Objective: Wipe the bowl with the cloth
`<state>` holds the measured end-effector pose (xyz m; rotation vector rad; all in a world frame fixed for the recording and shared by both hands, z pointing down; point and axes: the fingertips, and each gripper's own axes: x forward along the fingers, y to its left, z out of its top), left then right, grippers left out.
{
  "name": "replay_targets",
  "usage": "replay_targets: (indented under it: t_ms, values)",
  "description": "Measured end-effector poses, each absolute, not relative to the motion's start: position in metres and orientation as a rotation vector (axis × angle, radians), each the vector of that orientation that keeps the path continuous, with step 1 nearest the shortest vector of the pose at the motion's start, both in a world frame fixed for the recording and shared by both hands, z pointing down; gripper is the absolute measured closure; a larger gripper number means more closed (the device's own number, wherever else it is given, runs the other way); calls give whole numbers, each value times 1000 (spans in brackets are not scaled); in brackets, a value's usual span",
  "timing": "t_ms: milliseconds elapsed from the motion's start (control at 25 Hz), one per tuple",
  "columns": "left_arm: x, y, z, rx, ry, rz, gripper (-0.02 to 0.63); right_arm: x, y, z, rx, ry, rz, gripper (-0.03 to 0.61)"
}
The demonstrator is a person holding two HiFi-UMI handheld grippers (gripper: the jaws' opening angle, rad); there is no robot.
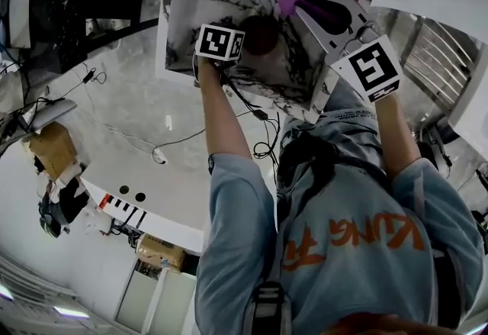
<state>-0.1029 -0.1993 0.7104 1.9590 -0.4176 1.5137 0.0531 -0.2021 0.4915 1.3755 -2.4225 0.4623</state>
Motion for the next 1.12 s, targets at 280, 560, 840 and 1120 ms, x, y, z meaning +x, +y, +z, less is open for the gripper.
replay_targets:
  t_ms: [280, 560, 840, 1120]
  values:
    - [-101, -196, 725, 1887, -425, 1534, 482, 51, -199, 492, 1377, -2414, 466, 508]
    - [-94, -202, 722, 1891, -466, 1560, 584, 52, -195, 493, 1407, -2402, 468, 508]
    - [-89, -214, 661, 2044, -598, 1487, 584, 49, -182, 485, 1454, -2381, 454, 508]
    - [-98, -226, 578, 2207, -767, 1208, 584, 36, -175, 466, 1501, -2386, 385, 508]
